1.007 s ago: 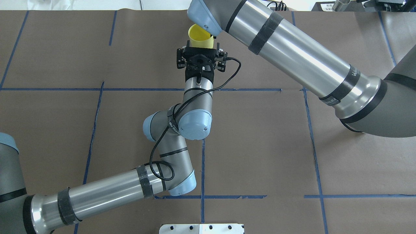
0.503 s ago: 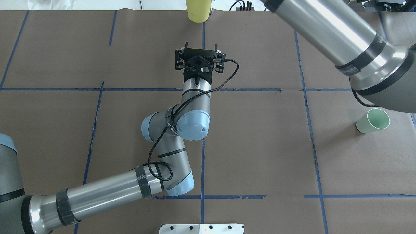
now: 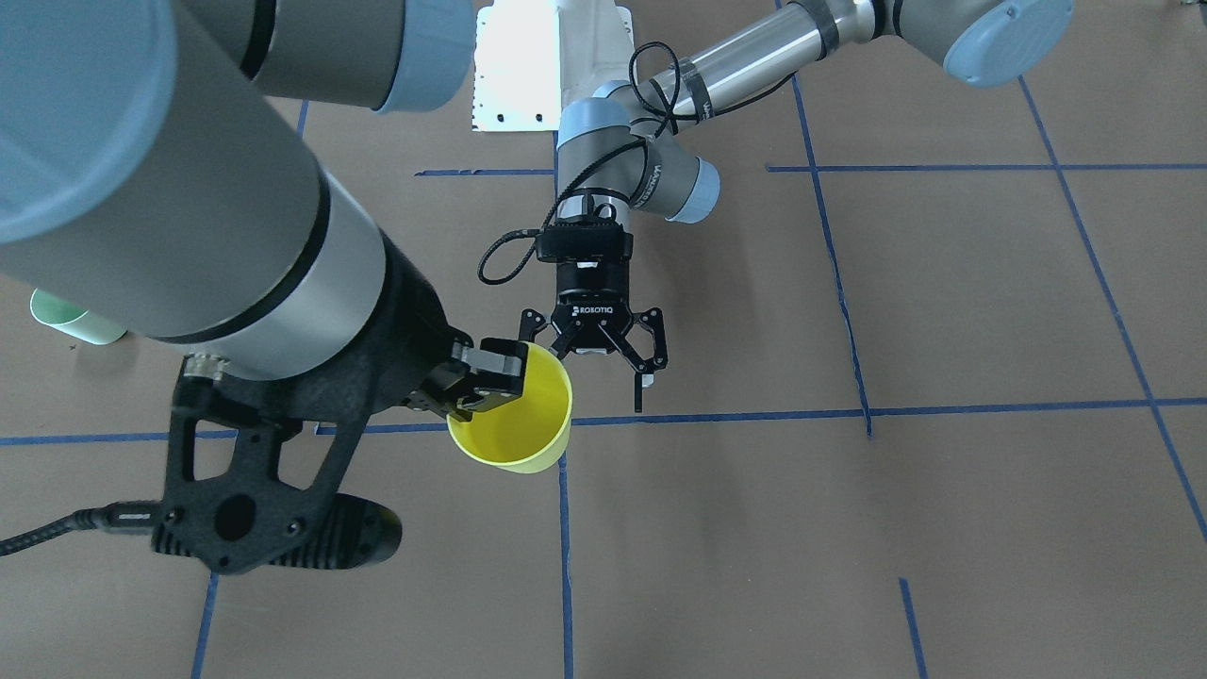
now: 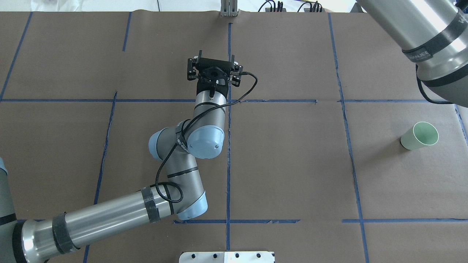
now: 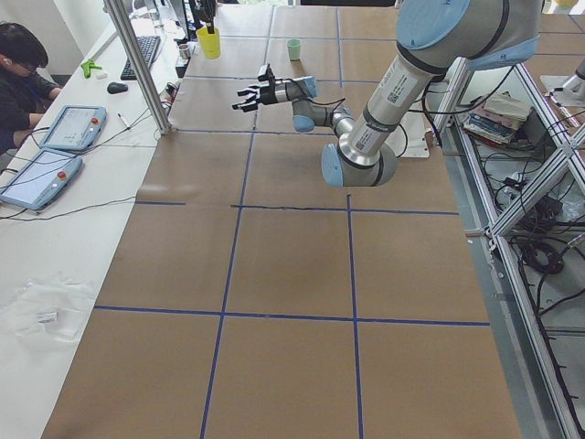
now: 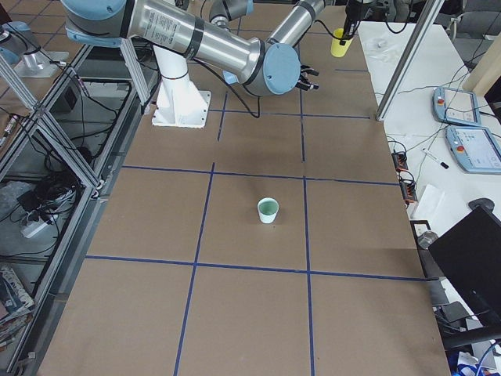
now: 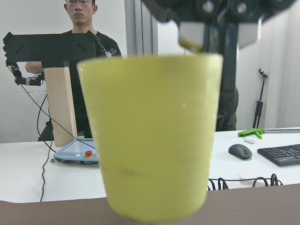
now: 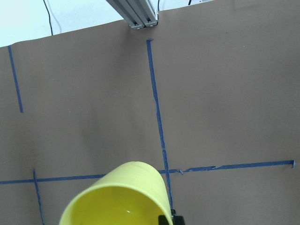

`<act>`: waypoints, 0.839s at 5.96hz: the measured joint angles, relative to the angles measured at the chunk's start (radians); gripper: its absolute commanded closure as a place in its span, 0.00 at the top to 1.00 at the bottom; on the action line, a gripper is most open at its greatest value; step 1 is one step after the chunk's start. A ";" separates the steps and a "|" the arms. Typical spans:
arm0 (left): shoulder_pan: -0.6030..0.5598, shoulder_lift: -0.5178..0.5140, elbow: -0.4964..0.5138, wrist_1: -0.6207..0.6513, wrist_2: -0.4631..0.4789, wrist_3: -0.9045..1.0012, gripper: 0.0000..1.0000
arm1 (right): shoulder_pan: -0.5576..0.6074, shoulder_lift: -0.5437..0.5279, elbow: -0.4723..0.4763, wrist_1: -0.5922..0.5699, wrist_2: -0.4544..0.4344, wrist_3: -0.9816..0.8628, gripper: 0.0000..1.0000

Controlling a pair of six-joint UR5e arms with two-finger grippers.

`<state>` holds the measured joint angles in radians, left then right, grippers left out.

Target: Transfer and stack yellow cup on green cup

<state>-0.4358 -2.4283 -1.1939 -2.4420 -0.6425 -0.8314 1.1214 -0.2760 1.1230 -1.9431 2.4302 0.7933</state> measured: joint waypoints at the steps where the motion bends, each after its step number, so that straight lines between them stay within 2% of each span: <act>1: -0.047 0.007 -0.023 0.000 -0.061 0.034 1.00 | 0.015 -0.052 0.053 0.000 -0.001 -0.010 0.00; 2: -0.108 0.028 -0.047 0.002 -0.158 0.044 1.00 | 0.029 -0.130 0.142 0.000 -0.002 -0.019 0.00; 4: -0.226 0.113 -0.149 0.036 -0.404 0.045 1.00 | 0.041 -0.345 0.396 0.000 -0.008 -0.039 0.00; 5: -0.276 0.144 -0.226 0.134 -0.525 0.044 1.00 | 0.041 -0.471 0.530 -0.001 -0.017 -0.069 0.00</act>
<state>-0.7116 -2.2839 -1.4202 -2.3082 -1.1676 -0.7877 1.1625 -0.7469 1.6534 -1.9436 2.4136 0.7240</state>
